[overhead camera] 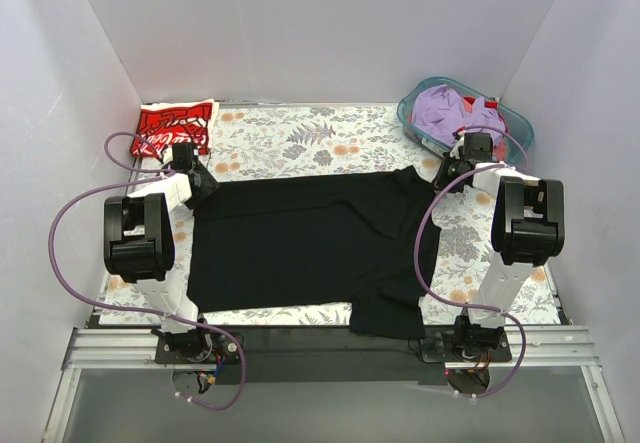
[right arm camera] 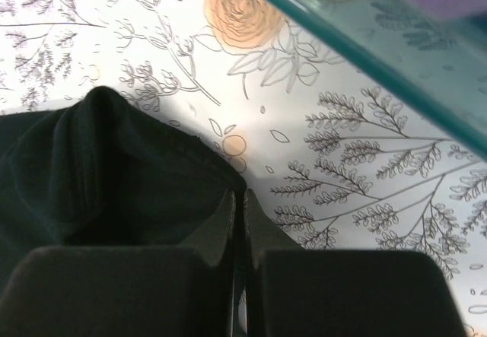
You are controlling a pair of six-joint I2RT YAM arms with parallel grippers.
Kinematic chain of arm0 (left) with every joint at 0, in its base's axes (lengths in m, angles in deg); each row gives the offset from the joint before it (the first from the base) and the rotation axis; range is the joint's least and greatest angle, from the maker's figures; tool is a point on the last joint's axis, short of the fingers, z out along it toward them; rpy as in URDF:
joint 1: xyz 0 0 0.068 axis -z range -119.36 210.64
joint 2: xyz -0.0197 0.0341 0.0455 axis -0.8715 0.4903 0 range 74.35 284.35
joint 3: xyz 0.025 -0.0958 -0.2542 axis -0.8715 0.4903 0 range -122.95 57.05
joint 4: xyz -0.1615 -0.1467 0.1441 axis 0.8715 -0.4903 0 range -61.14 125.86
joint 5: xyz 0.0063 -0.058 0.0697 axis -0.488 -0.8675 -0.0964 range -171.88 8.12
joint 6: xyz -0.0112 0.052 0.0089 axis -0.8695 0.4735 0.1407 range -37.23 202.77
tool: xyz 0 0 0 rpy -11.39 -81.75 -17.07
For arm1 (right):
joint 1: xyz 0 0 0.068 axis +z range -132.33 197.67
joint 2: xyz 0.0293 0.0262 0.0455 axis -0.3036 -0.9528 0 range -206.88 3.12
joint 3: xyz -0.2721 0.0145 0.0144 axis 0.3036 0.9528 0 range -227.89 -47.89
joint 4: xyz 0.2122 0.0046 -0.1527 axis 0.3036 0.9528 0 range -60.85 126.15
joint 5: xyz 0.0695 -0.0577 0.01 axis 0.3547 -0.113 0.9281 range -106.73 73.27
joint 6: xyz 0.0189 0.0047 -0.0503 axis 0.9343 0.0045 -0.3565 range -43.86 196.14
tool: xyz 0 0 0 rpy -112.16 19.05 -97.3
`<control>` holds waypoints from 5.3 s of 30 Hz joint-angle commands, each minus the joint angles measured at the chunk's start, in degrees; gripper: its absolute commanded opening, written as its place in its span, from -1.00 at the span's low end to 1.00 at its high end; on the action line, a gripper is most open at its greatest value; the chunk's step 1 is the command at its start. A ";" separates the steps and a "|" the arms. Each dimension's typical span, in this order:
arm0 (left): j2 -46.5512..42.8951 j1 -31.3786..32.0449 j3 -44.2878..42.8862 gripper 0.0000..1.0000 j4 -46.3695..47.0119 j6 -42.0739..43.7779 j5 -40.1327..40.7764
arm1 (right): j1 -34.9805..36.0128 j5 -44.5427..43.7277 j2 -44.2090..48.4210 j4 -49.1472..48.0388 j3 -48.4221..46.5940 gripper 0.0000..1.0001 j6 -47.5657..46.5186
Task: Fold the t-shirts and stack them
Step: Fold the tshirt
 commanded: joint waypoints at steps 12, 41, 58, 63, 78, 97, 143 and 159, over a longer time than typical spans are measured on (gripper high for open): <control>1.30 -1.40 0.95 0.12 -4.73 1.68 -0.04 | -1.33 -1.34 3.10 0.97 -3.91 -0.35 2.53; -25.04 0.36 9.55 0.30 -1.91 -2.01 -6.36 | 35.32 -9.58 11.03 5.71 3.39 -0.31 -14.07; -30.52 6.95 18.17 0.30 -1.91 0.36 -5.57 | 35.41 -21.00 4.52 8.43 -2.32 -0.49 -16.18; -30.34 6.95 18.35 0.30 -1.83 0.18 -6.72 | 35.32 -21.28 2.58 10.28 -4.97 -0.46 -16.62; -29.29 7.04 18.00 0.30 -1.82 0.18 -8.21 | 36.64 -16.79 11.46 14.32 0.21 -0.10 -17.94; -15.94 5.64 7.03 0.30 -2.09 -0.96 -6.37 | 10.55 10.27 19.55 -2.81 11.11 0.03 6.04; -1.78 4.50 0.60 0.30 -4.10 3.35 -2.85 | 8.69 12.65 21.56 -9.94 24.03 -0.97 13.96; -0.72 4.23 0.07 0.30 -6.48 4.05 -2.85 | 8.25 11.06 21.66 -2.46 28.26 -0.82 13.70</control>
